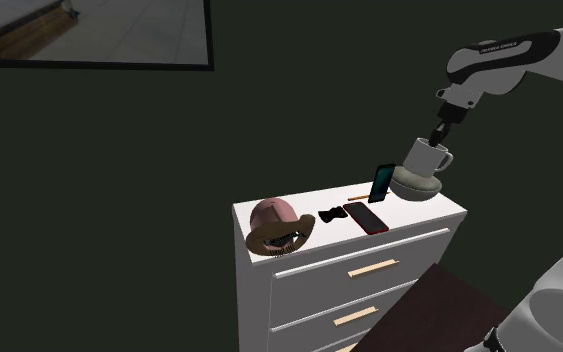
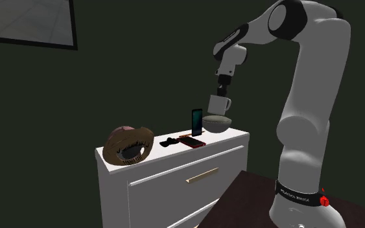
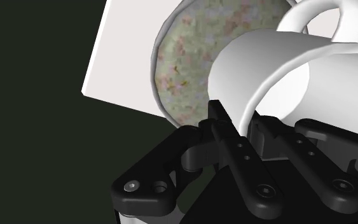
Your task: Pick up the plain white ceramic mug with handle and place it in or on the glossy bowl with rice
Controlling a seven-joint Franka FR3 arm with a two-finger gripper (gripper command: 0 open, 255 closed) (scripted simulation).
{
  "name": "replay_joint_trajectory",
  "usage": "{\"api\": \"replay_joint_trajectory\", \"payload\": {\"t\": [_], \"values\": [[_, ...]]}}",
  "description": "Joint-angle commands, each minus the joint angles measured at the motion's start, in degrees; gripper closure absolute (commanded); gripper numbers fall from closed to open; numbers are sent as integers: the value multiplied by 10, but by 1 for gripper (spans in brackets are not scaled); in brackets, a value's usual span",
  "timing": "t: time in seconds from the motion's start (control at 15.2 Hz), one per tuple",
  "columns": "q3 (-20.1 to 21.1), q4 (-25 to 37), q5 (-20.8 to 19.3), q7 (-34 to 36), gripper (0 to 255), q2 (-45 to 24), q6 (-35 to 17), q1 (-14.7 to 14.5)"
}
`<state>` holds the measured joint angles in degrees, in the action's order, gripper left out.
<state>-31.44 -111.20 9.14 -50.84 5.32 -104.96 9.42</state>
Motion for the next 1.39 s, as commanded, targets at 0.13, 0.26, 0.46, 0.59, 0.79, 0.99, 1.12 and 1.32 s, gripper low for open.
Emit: {"api": "replay_joint_trajectory", "payload": {"t": [0.13,0.26,0.46,0.59,0.79,0.99,1.12,1.32], "values": [[0,0,0,0,255,0,0,0],[0,0,0,0,0,0,0,0],[0,0,0,0,0,0,0,0],[-1,18,-1,1,0,1,19,1],[-6,73,-2,1,0,-1,72,4],[-6,73,-2,1,0,-1,72,4],[-6,73,-2,1,0,-1,72,4],[-6,73,-2,1,0,-1,72,4]]}}
